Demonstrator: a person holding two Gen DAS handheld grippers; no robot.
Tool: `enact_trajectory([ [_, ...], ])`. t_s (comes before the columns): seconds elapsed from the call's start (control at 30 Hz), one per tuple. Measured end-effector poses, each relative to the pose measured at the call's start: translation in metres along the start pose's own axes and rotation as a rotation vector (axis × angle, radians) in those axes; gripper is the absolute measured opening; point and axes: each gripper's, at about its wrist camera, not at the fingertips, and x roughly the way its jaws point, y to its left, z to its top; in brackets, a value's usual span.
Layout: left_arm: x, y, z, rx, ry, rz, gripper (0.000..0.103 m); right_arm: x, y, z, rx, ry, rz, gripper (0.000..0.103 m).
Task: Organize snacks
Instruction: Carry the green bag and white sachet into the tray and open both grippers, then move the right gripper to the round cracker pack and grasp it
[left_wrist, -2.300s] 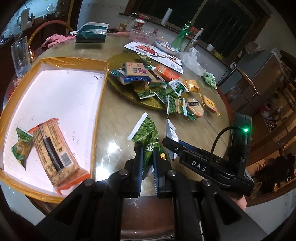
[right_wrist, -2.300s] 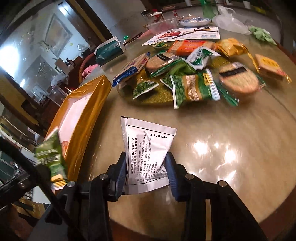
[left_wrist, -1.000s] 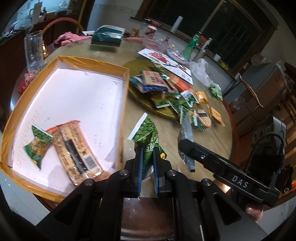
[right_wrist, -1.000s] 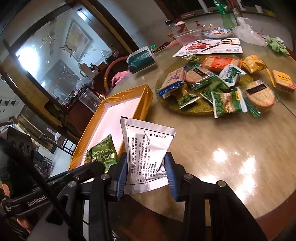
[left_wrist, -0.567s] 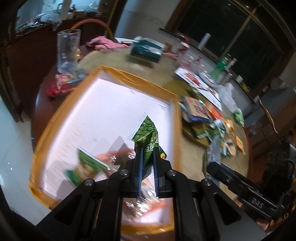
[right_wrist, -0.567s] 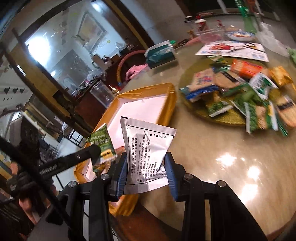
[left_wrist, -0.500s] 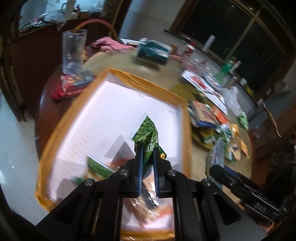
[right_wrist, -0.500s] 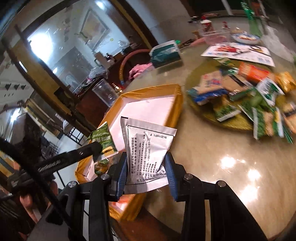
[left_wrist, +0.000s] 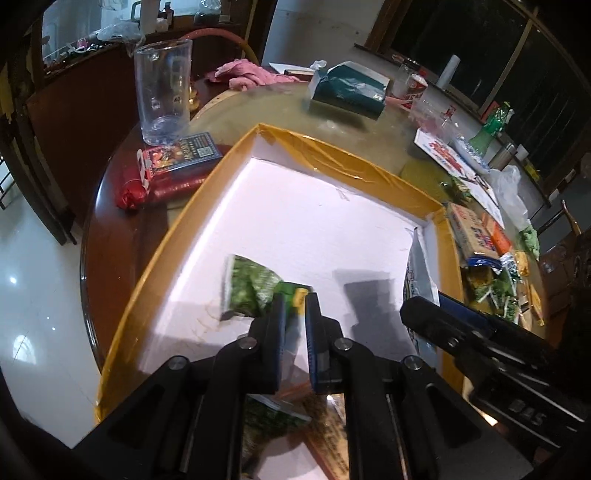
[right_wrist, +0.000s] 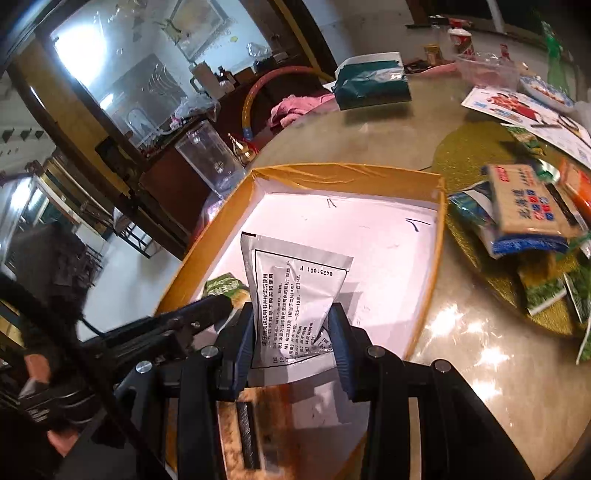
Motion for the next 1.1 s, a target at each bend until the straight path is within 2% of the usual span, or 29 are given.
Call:
enact_trajectory([
  [0.13, 0.004, 0.001, 0.003, 0.010, 0.014, 0.014, 0.012, 0.015, -0.008, 0.000, 0.038, 0.032, -0.021, 0.040],
  [0.2, 0.006, -0.002, 0.004, 0.028, 0.023, 0.025, 0.012, 0.015, -0.005, 0.000, 0.020, 0.009, -0.057, 0.045],
  [0.23, 0.007, -0.003, 0.005, 0.035, 0.024, 0.028, 0.016, 0.015, -0.004, 0.000, 0.016, 0.004, -0.074, 0.046],
  [0.3, 0.006, -0.006, 0.006, 0.043, 0.029, 0.021, 0.032, 0.014, -0.006, -0.001, 0.028, -0.005, -0.065, 0.050],
  [0.37, 0.002, -0.005, 0.006, 0.032, 0.015, 0.058, 0.064, 0.010, -0.008, -0.002, 0.040, -0.009, -0.045, 0.051],
  [0.43, -0.002, -0.001, 0.005, 0.010, -0.013, 0.070, 0.077, 0.001, -0.011, -0.004, 0.066, -0.030, -0.030, 0.052],
  [0.5, -0.006, 0.000, 0.002, -0.007, -0.010, 0.049, 0.077, -0.010, -0.014, -0.006, 0.083, -0.054, -0.006, 0.058],
  [0.63, -0.019, -0.011, -0.007, -0.012, -0.034, 0.016, 0.077, -0.039, -0.020, -0.016, 0.096, -0.103, 0.006, 0.060],
  [0.77, -0.035, -0.038, -0.016, 0.046, -0.086, 0.058, 0.080, -0.069, -0.039, -0.033, 0.103, -0.155, 0.004, 0.068],
  [0.83, -0.042, -0.051, -0.021, 0.057, -0.097, 0.075, 0.080, -0.081, -0.054, -0.043, 0.120, -0.166, -0.022, 0.069],
  [0.97, -0.054, -0.079, -0.031, 0.074, -0.079, 0.026, 0.085, -0.109, -0.100, -0.069, 0.219, -0.182, -0.015, 0.070],
  [1.03, -0.061, -0.102, -0.042, 0.119, -0.071, 0.016, 0.085, -0.122, -0.121, -0.083, 0.270, -0.196, 0.001, 0.072],
  [1.1, -0.065, -0.123, -0.053, 0.169, -0.063, 0.003, 0.085, -0.135, -0.142, -0.098, 0.321, -0.214, 0.007, 0.078],
])
